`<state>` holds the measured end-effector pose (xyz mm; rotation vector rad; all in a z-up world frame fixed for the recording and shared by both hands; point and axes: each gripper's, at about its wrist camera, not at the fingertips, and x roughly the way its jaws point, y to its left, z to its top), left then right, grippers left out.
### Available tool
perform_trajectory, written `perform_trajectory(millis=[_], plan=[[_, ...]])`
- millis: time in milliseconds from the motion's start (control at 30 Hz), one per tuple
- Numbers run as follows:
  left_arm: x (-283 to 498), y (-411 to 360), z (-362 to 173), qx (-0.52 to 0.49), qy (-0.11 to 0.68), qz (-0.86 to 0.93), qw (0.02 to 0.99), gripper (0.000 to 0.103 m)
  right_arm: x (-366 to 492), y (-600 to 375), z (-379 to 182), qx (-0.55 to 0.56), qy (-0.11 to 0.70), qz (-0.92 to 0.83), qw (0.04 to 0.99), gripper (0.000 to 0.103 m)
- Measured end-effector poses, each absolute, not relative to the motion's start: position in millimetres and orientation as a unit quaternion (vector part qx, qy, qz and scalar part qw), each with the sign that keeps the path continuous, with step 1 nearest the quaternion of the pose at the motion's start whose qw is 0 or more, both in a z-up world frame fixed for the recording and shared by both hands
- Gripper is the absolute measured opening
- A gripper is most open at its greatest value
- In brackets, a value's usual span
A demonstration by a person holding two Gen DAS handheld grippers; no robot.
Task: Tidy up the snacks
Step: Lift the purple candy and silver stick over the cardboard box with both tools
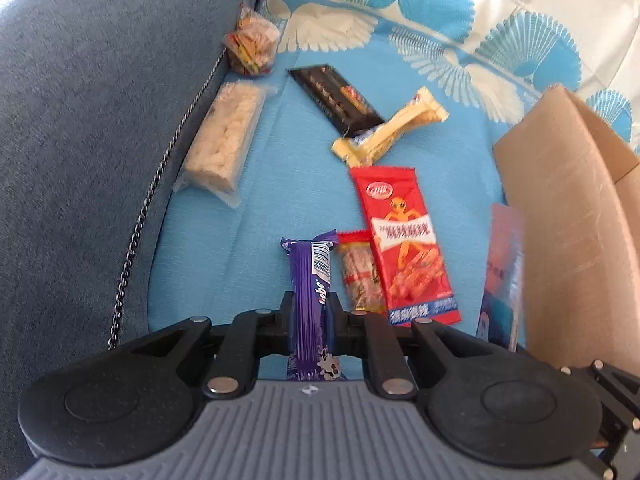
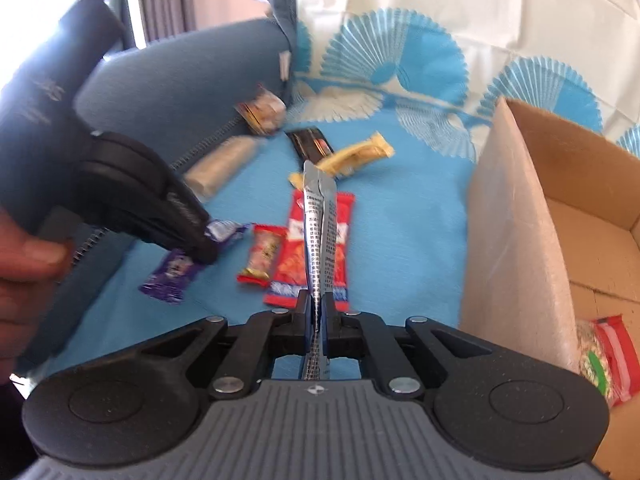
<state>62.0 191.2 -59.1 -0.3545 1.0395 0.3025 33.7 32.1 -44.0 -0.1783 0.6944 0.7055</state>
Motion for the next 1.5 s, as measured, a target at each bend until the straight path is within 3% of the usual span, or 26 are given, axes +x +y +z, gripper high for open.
perform_trajectory(millis=[333, 700, 900, 1167, 1500], plan=[[45, 180, -20, -0.158, 0.396, 0.14, 0.894, 0.015, 15, -2, -3, -0.071, 0.27, 0.357, 0.891, 0.004], [18, 136, 6, -0.167, 0.341, 0.093, 0.92, 0.015, 0, -81, 56, -0.012, 0.242, 0.297, 0.924, 0.004], [6, 103, 14, -0.103, 0.318, 0.053, 0.941, 0.015, 1, -118, 83, -0.018, 0.213, 0.261, 0.941, 0.004], [2, 85, 22, -0.097, 0.291, 0.02, 0.952, 0.015, 13, -164, 90, -0.001, 0.198, 0.21, 0.957, 0.004], [15, 50, 24, -0.057, 0.263, -0.013, 0.963, 0.015, 66, -201, 59, 0.032, 0.176, 0.184, 0.967, 0.004]])
